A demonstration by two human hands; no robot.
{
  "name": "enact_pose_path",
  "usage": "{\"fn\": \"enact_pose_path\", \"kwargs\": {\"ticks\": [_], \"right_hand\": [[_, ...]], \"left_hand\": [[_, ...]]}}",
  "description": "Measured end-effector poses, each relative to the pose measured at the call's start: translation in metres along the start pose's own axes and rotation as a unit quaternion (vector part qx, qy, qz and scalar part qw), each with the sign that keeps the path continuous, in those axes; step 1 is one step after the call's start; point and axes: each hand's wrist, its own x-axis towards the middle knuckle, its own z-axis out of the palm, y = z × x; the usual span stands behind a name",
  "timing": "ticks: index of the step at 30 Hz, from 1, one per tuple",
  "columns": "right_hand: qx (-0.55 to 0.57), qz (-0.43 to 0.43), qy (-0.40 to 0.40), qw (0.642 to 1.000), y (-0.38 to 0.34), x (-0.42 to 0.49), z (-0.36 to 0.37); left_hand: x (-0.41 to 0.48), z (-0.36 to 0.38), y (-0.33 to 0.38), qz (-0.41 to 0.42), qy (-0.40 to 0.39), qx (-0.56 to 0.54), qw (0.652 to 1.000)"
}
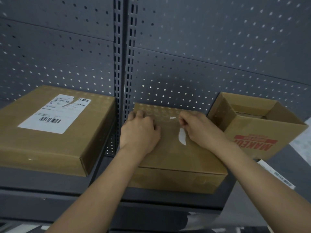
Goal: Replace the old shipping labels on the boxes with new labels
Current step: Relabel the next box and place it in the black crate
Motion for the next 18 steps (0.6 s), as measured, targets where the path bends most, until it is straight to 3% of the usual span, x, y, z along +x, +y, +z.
{"fn": "enact_pose_path", "kwargs": {"ticks": [5, 9, 15, 18], "right_hand": [[-0.071, -0.013, -0.034, 0.997, -0.001, -0.001, 0.006], [0.002, 0.021, -0.059, 0.998, -0.001, -0.005, 0.001], [0.111, 0.052, 0.041, 0.992, 0.008, -0.015, 0.002], [0.121, 0.057, 0.033, 0.99, 0.009, -0.013, 0.0]], "left_hand": [[0.0, 0.001, 0.0, 0.003, 0.009, -0.002, 1.0], [-0.001, 0.002, 0.0, 0.002, 0.007, -0.004, 1.0], [0.0, 0.001, 0.0, 0.0, 0.004, -0.012, 1.0], [0.001, 0.001, -0.001, -0.003, -0.002, -0.012, 1.0]]}}
